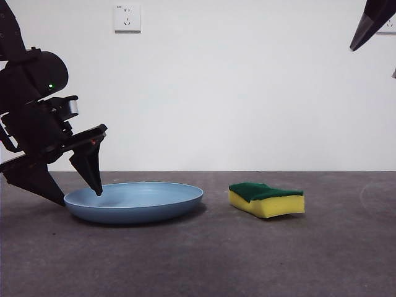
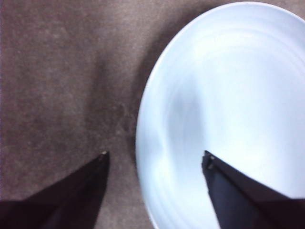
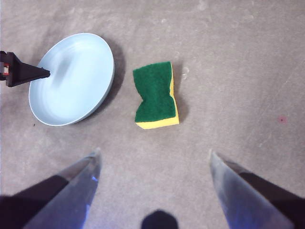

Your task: Pick up the plate,pick up the cloth,clean the plate with the cloth

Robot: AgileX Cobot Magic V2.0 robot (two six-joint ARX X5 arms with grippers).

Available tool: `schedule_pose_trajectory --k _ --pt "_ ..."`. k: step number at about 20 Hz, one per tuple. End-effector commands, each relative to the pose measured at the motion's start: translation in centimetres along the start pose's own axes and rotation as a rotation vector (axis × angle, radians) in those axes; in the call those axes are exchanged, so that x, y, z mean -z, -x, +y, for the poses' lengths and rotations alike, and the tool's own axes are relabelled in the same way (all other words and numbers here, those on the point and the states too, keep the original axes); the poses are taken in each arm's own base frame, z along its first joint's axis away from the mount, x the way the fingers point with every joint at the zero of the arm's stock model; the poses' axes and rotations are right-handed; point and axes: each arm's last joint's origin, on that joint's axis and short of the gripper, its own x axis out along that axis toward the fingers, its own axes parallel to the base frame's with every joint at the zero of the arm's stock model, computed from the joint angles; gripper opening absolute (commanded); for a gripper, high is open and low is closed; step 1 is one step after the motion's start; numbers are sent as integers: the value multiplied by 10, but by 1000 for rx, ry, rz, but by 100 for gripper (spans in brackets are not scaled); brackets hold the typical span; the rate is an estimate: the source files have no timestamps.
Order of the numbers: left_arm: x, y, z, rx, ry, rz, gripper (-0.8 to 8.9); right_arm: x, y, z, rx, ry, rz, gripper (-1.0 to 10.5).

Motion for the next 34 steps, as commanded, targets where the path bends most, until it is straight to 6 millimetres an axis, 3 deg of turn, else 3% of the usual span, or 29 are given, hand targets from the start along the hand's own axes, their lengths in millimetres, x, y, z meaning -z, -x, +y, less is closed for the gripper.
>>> schedule_pose_trajectory --k 1,10,13,19,25,31,34 --pt "0 -3 -1 -3 0 1 237 -1 1 1 -3 6 -4 379" --pt "4 -10 1 -9 8 34 178 -1 1 1 -3 -1 -4 379" --pt "6 -14 0 -11 0 53 -3 -1 1 1 -3 -1 -4 379" --pt "4 -7 -2 -5 -32 34 -9 -3 0 4 -14 20 -21 378" --pt "-2 52 -28 27 -102 -81 -9 -19 -31 25 -73 146 -7 377" --pt "16 127 -57 50 -193 -162 -9 -43 -99 34 4 257 149 377" --pt "29 148 -65 61 -220 -159 -9 -52 -138 35 37 288 209 377"
